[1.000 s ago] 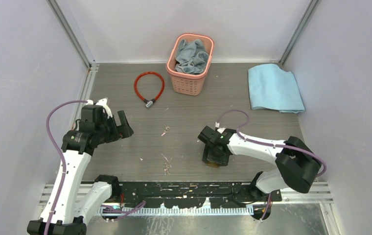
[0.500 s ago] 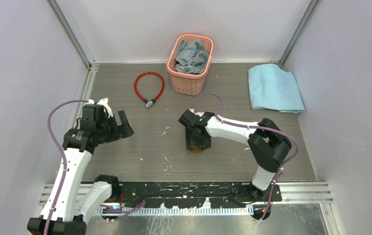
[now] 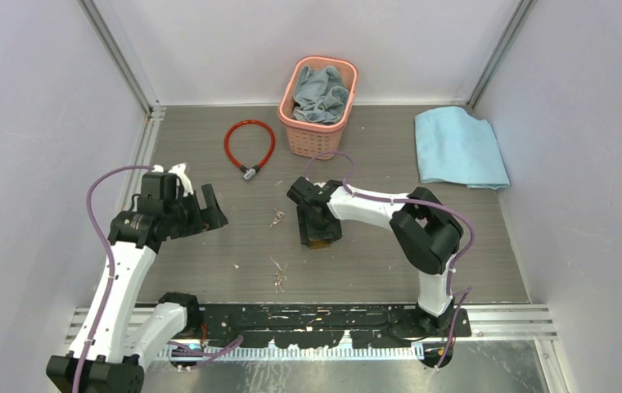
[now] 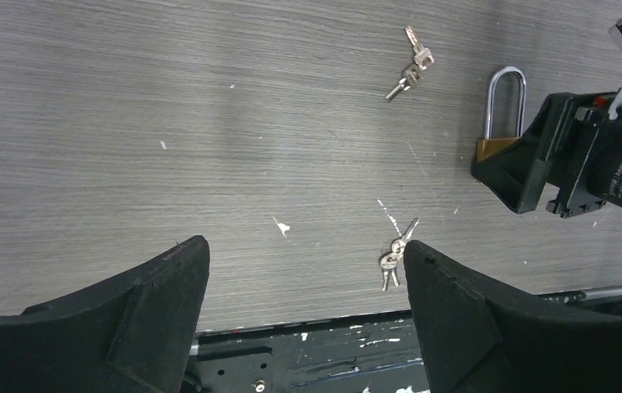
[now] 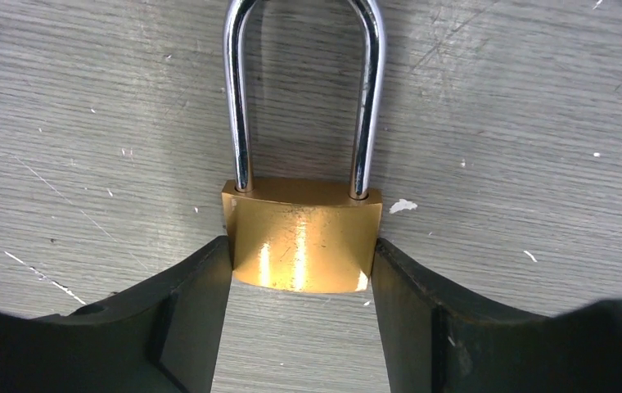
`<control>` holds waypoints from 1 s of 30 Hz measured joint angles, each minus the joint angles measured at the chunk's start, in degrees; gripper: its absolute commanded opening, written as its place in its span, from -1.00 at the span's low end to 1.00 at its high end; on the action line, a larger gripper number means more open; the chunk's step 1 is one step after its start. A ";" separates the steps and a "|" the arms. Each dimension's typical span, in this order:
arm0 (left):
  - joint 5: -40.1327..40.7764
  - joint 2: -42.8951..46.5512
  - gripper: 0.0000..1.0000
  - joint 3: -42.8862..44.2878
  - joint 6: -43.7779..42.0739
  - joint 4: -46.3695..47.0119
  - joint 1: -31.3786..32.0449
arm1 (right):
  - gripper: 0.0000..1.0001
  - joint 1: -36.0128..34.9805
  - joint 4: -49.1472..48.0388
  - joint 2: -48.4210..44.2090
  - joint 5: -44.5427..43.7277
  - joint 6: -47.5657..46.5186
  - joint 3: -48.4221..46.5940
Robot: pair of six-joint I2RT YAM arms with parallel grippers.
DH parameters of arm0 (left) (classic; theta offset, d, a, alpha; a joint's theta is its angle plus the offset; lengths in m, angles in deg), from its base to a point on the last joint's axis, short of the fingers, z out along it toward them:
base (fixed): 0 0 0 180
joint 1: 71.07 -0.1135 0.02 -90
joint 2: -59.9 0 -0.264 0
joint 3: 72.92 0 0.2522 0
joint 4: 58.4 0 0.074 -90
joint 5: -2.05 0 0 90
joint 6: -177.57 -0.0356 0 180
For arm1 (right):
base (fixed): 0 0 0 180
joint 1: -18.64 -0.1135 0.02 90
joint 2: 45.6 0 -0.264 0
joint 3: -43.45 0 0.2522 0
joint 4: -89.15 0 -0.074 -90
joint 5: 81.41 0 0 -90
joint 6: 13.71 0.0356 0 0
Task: Unlock with the key
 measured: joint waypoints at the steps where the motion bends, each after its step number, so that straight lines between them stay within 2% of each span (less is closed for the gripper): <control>1: -0.83 -0.26 0.74 -0.20 -0.09 0.52 0.20 | 0.49 0.20 0.02 0.00 0.17 -0.09 0.00; 4: -2.40 -1.79 0.71 -0.42 -0.11 1.33 1.95 | 0.82 1.01 0.02 -0.02 0.35 -0.15 0.04; 7: -2.62 -4.35 0.70 -0.44 0.11 2.14 7.06 | 0.99 2.25 0.04 -0.02 0.55 -0.24 0.09; 14: 4.59 -7.82 0.64 -1.79 3.32 4.57 26.93 | 0.99 4.59 -0.13 -4.17 0.76 -0.79 1.84; 17: 7.78 -7.80 0.64 -3.10 5.09 5.88 32.44 | 1.00 5.60 -0.68 -9.62 0.74 -0.94 4.46; 21: 8.04 -6.67 0.63 -7.63 7.13 9.53 35.69 | 1.00 7.19 -2.97 -19.34 0.87 -1.05 9.81; 24: 6.82 -4.50 0.54 -12.87 9.29 12.87 37.66 | 1.00 8.02 -4.09 -25.22 1.18 -1.42 12.85; 30: 6.34 -2.99 0.42 -20.00 13.14 18.43 42.91 | 1.00 8.46 -5.77 -30.93 1.77 -2.45 16.35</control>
